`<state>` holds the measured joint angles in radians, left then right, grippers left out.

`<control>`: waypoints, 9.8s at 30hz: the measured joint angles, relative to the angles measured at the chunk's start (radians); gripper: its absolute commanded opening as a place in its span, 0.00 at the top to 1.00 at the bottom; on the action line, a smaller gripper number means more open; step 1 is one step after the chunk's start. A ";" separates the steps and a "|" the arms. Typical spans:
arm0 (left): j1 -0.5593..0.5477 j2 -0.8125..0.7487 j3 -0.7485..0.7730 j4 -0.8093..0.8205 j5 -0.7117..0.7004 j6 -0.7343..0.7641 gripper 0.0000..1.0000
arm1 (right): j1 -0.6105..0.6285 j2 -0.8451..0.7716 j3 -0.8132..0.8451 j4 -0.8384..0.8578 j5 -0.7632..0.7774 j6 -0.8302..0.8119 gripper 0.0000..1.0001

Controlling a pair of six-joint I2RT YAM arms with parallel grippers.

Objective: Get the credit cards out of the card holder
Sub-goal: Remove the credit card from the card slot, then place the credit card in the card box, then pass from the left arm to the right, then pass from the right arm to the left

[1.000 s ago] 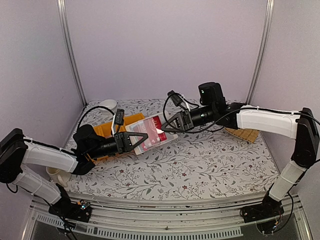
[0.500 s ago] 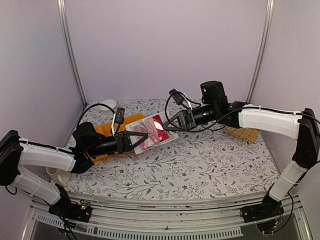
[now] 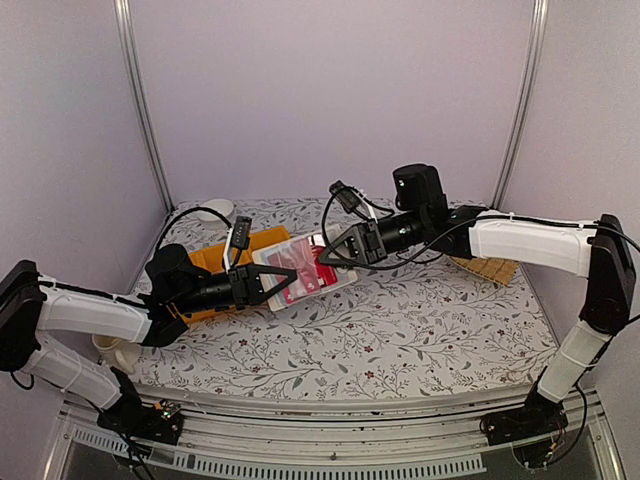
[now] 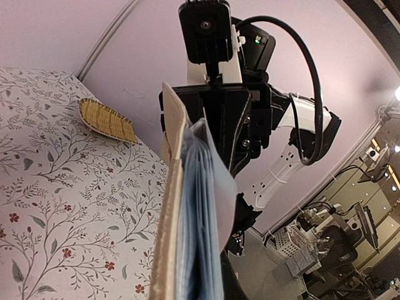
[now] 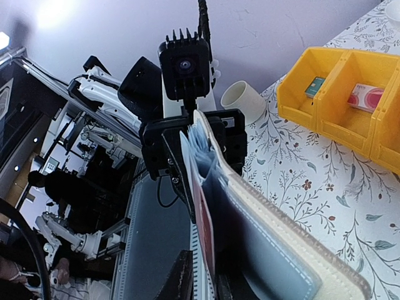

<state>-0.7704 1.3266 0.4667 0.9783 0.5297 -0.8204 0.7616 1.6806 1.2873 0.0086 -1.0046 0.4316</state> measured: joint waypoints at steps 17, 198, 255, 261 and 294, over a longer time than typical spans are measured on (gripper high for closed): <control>0.030 -0.091 0.000 -0.148 -0.048 0.061 1.00 | -0.097 -0.081 -0.044 -0.042 0.065 0.002 0.99; 0.266 -0.575 0.223 -0.774 0.188 0.449 1.00 | 0.239 0.167 0.569 -0.137 0.336 -0.359 0.99; 0.187 -0.392 0.056 -0.234 0.175 0.212 0.58 | 0.043 0.060 0.093 0.690 -0.027 0.340 0.99; 0.156 -0.352 0.107 -0.261 0.126 0.248 0.73 | 0.045 0.060 0.093 0.690 -0.027 0.340 0.99; 0.098 -0.377 0.091 -0.228 -0.021 0.341 0.81 | 0.121 0.060 0.135 0.699 -0.091 0.311 0.99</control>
<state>-0.6727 0.9493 0.5575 0.7502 0.5087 -0.4797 0.8825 1.7401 1.4227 0.7074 -1.0958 0.7425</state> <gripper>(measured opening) 0.197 0.032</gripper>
